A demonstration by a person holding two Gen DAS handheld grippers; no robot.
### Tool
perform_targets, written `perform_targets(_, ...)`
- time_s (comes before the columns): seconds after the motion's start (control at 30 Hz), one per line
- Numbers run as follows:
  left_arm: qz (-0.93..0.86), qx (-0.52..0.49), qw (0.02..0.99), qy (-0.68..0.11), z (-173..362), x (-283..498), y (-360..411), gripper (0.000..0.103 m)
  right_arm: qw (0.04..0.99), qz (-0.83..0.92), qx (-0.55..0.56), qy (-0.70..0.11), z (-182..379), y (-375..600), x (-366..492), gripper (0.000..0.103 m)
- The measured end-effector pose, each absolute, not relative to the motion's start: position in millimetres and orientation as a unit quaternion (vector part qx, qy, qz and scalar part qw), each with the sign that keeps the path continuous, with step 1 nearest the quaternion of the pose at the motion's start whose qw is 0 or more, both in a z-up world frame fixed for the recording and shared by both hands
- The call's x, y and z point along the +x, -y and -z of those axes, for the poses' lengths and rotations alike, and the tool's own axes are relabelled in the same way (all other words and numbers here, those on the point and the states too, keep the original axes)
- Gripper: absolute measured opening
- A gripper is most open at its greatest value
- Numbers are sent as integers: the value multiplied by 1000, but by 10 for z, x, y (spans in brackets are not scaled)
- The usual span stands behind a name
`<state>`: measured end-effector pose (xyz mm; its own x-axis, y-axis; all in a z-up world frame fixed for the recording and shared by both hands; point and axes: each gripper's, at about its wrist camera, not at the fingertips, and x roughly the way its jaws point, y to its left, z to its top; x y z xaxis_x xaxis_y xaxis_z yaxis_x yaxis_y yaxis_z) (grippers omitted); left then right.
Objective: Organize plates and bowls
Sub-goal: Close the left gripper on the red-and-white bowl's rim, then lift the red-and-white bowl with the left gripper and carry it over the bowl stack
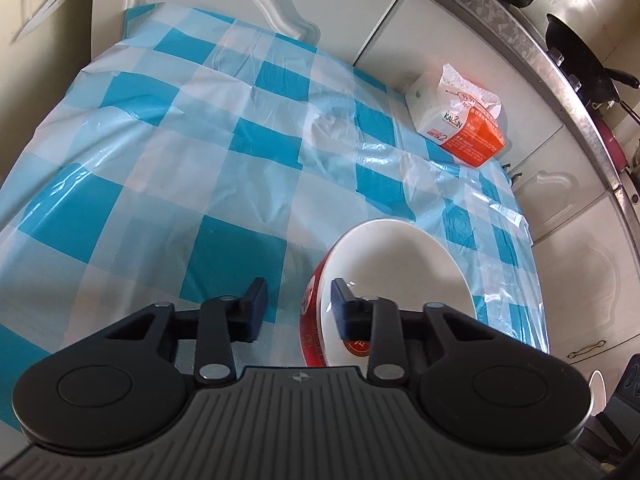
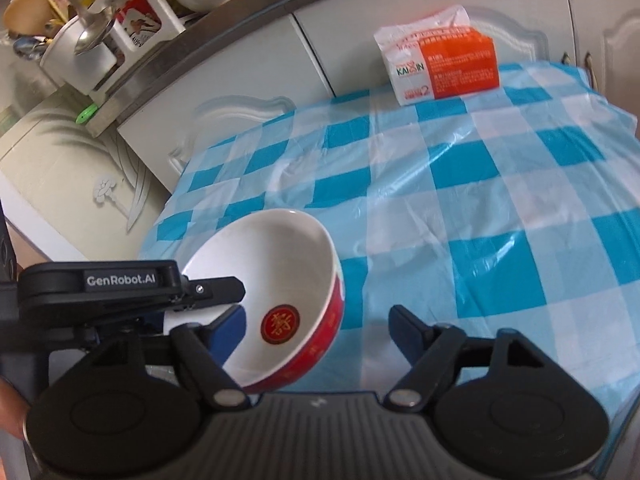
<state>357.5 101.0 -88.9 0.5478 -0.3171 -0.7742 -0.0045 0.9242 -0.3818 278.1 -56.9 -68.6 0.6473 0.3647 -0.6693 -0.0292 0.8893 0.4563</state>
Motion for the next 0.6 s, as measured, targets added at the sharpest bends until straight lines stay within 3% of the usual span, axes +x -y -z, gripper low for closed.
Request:
perform_targets(0.07, 94, -171, 863, -467, 898, 3576, -995, 27, 883, -113, 207, -405, 713, 566, 2796, 64)
perform_targets(0.2, 102, -169, 864, -463, 891, 3563, -942, 16, 885, -119, 214, -396, 708, 567, 2783, 61)
perform_targets(0.3, 97, -162, 869, -458, 888, 3549, -914, 15, 881, -139, 229, -390, 709, 569, 2785, 53)
perform_targets(0.6, 96, -173, 872, -447, 858, 3460, -945, 14, 891, -140, 218, -372, 662, 548, 2721, 52)
